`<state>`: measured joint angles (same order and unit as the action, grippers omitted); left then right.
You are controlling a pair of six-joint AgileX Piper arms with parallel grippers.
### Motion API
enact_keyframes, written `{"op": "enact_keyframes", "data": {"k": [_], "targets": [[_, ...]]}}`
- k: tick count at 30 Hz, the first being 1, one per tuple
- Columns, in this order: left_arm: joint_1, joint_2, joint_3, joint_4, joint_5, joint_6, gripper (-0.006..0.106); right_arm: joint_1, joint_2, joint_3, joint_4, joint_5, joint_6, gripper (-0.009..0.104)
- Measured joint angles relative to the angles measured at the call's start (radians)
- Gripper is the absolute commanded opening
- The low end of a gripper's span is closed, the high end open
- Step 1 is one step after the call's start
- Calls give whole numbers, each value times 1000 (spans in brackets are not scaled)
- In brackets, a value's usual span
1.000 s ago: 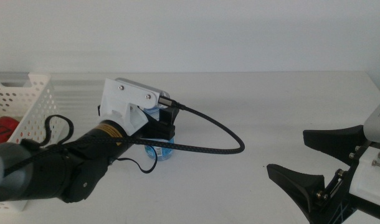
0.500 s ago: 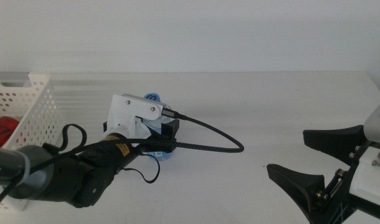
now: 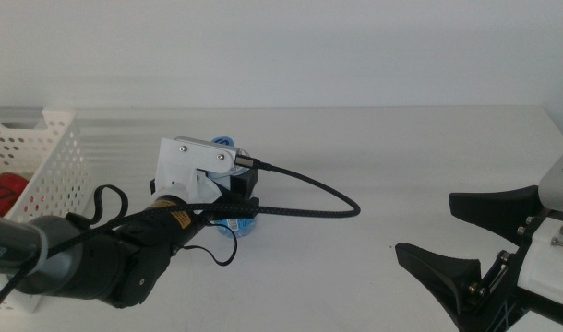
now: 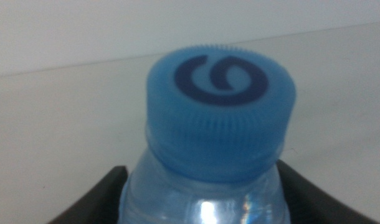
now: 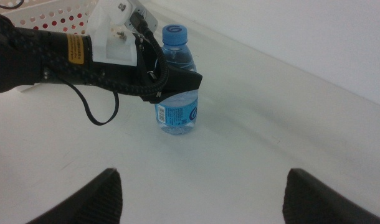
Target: Use arms to grab the bottles and put them into the dustbin to the left of the table.
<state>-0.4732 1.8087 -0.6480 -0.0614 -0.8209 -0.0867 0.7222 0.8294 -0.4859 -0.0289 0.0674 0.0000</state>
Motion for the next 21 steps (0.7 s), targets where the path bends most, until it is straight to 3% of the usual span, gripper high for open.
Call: {"op": "enact_keyframes", "data": {"k": [4, 6, 10, 21], "targets": [[0, 9, -2, -1, -14, 2, 5, 0, 0, 0, 0, 0, 0, 67], [0, 10, -3, -1, -14, 2, -5, 0, 0, 0, 0, 0, 0, 67], [0, -15, -6, -3, 39, 26, -5, 0, 0, 0, 0, 0, 0, 67], [0, -294, 3, -17, 460, 68, -5, 0, 0, 0, 0, 0, 0, 67]]}}
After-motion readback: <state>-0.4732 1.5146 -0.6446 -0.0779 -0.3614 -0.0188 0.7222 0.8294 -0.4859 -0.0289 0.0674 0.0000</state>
